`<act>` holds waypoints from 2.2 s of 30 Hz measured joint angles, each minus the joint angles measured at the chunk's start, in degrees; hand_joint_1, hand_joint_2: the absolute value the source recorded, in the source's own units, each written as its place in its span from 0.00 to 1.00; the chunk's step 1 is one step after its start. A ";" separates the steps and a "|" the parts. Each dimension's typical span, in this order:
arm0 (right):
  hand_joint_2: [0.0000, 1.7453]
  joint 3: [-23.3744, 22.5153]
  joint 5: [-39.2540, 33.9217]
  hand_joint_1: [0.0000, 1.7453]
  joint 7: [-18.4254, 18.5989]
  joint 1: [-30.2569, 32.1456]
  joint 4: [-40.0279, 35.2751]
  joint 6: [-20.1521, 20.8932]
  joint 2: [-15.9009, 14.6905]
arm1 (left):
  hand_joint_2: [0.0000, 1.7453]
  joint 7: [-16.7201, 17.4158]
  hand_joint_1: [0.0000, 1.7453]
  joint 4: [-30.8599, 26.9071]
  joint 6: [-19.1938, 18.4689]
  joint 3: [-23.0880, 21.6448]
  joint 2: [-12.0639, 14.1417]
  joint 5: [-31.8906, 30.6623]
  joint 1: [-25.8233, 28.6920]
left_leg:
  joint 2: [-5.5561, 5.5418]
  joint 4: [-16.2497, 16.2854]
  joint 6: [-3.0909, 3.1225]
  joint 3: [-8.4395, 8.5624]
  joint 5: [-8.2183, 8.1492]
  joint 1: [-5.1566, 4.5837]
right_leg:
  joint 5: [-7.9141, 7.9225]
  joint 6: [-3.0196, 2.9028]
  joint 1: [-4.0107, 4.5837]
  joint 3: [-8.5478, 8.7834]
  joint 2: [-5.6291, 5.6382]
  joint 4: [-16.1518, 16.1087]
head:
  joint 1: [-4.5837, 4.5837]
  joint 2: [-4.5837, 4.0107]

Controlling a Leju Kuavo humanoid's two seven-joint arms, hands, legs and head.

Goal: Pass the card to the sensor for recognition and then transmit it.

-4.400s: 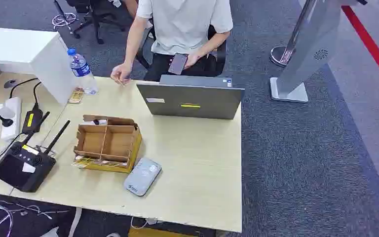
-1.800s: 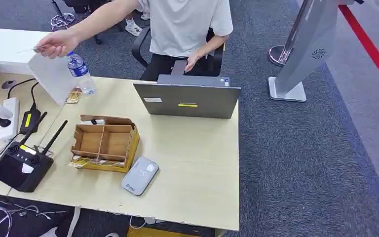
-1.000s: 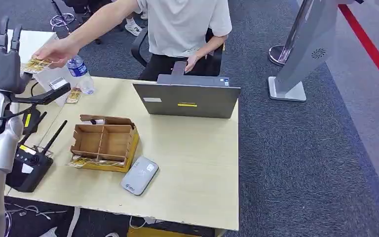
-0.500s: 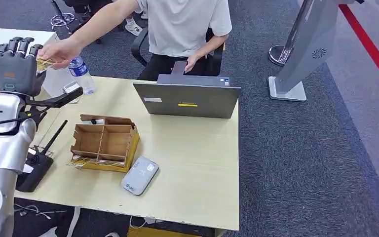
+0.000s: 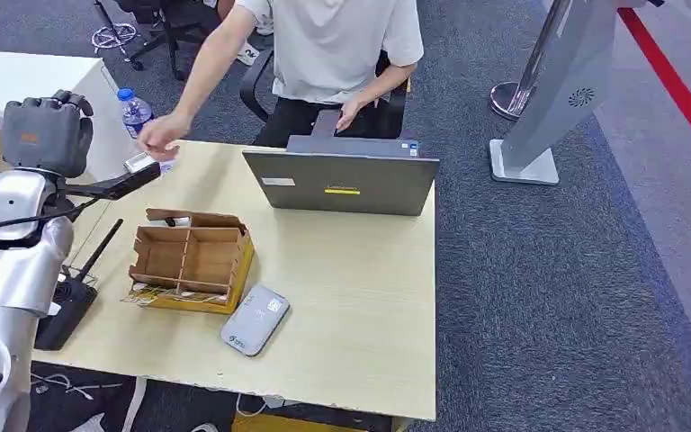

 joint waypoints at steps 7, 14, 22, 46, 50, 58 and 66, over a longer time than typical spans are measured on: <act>1.00 -0.05 -1.14 0.00 -0.52 0.02 0.04 -0.44 0.00 | 1.00 0.63 1.00 -7.38 0.44 -2.27 -3.12 -0.59 6.03 | -0.04 0.01 0.02 -0.02 -0.01 -0.05 | -0.01 0.01 -0.04 0.00 -0.02 -0.02 | 0.00 0.00; 1.00 -0.44 -2.25 0.00 -1.05 0.09 0.04 -0.68 0.00 | 1.00 -0.55 1.00 -16.77 0.42 -5.86 -6.14 -2.67 11.28 | -0.02 0.03 0.05 -0.05 -0.04 -0.07 | -0.01 0.02 -0.05 -0.05 -0.03 -0.03 | 0.00 0.00; 1.00 -2.10 -3.32 0.00 -1.73 0.21 0.04 -1.40 0.04 | 1.00 2.95 1.00 -31.65 -1.53 -20.64 -10.82 -7.54 18.64 | 0.03 0.03 0.13 -0.12 -0.12 -0.14 | -0.04 0.10 -0.13 -0.08 0.01 -0.05 | 0.09 0.00; 1.00 -6.34 -7.19 0.00 -2.60 0.29 0.02 -2.43 0.04 | 1.00 12.20 1.00 -30.69 -11.69 -31.63 -12.81 -7.82 27.37 | -0.02 0.01 0.13 -0.14 -0.12 -0.14 | -0.09 0.15 -0.13 -0.09 -0.03 -0.02 | 0.06 0.00; 1.00 -6.76 -7.21 0.00 -2.58 0.29 0.00 -2.47 0.04 | 1.00 12.22 1.00 -29.75 -12.42 -31.08 -13.18 -7.80 28.54 | -0.01 0.00 0.13 -0.15 -0.12 -0.14 | -0.09 0.15 -0.13 -0.09 -0.04 -0.02 | 0.04 0.00; 1.00 -6.91 -7.19 0.00 -2.51 0.29 -0.02 -2.64 0.05 | 1.00 12.24 1.00 -27.08 -13.31 -26.87 -14.03 -7.26 32.84 | -0.01 0.00 0.13 -0.16 -0.13 -0.14 | -0.10 0.16 -0.13 -0.09 -0.03 -0.03 | 0.04 0.00; 1.00 -7.15 -7.17 0.00 -2.25 0.29 -0.02 -2.99 0.04 | 1.00 12.04 1.00 -25.94 -13.49 -23.58 -14.75 -6.58 36.49 | -0.02 0.00 0.16 -0.17 -0.14 -0.14 | -0.11 0.18 -0.13 -0.09 -0.05 -0.03 | 0.04 0.00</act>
